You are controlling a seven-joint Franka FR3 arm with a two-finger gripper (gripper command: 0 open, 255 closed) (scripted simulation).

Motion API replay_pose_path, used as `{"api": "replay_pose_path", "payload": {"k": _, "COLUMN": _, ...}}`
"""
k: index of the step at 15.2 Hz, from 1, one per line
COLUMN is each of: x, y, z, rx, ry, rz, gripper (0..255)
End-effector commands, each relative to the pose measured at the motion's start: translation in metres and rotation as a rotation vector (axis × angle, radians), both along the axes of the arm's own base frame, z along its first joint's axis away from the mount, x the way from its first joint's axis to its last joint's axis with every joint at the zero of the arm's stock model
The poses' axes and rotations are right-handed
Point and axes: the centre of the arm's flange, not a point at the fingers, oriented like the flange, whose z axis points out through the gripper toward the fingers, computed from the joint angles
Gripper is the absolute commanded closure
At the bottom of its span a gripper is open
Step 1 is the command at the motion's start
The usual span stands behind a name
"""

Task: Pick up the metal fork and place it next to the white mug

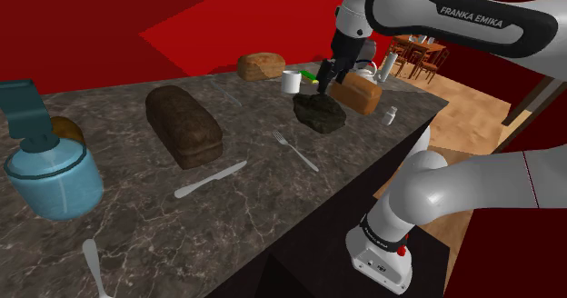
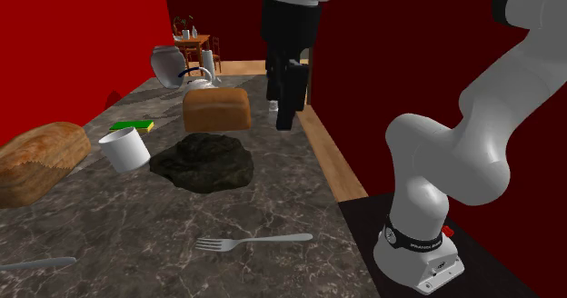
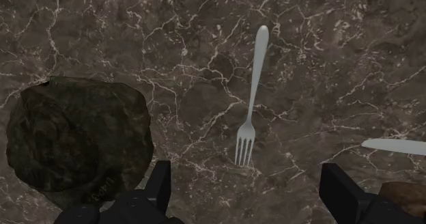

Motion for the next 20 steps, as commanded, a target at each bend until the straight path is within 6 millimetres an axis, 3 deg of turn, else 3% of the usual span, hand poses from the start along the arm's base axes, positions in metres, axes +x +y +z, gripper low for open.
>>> {"api": "replay_pose_path", "payload": {"k": 1, "x": 0.000, "y": 0.000, "z": 0.000, "rx": 0.000, "ry": 0.000, "rz": 0.000, "gripper": 0}}
{"api": "replay_pose_path", "payload": {"k": 20, "x": 0.102, "y": -0.035, "z": -0.228, "rx": 0.174, "ry": 0.022, "rz": -0.098, "gripper": 0}}
